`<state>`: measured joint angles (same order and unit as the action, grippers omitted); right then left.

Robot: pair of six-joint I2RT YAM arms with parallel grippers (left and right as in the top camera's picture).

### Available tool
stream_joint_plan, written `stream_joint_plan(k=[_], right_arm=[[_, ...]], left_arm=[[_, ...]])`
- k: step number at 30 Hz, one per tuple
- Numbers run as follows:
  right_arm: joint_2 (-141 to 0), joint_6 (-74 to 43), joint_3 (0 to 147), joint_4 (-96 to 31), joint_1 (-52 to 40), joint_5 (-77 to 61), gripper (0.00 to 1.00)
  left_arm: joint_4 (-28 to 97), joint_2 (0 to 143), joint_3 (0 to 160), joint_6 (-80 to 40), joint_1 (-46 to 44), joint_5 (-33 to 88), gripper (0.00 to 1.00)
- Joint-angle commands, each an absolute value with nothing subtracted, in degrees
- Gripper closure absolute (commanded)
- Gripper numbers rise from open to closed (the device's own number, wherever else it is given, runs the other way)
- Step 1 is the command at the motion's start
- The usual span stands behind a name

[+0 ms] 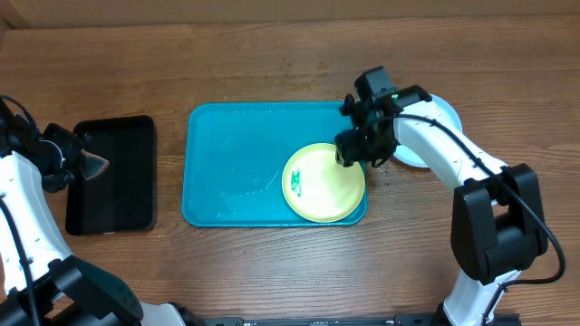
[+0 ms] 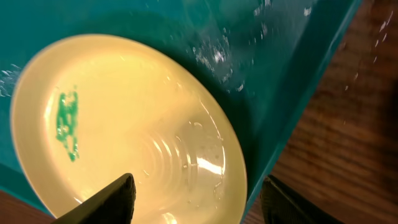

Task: Clean dirty plates on tray and stack at the side
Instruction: 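Move the right gripper to the yellow-green plate and grip its rim, then drag the yellow-green plate toward the tray center with the right gripper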

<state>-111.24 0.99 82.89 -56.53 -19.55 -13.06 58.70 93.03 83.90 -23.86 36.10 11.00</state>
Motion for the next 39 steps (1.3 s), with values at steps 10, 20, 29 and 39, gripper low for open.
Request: stream_joint_plan(k=[10, 20, 29, 39], right_arm=[[-111.42, -4.80, 78.22, -56.23, -19.92, -10.13, 0.41], [-111.46, -7.55, 75.81, -56.86, -19.94, -10.94, 0.46], [-111.46, -9.06, 75.81, -57.10, -19.92, -12.08, 0.50], [-111.46, -9.04, 75.81, -57.95, -20.25, -12.08, 0.57]], left_arm=[[58.50, 92.25, 84.79, -24.49, 35.97, 12.16, 0.96], [58.48, 92.25, 84.79, -24.47, 35.97, 13.15, 0.96], [58.48, 92.25, 84.79, -24.47, 35.97, 13.15, 0.96], [58.54, 92.25, 84.79, -24.47, 35.97, 13.15, 0.96]])
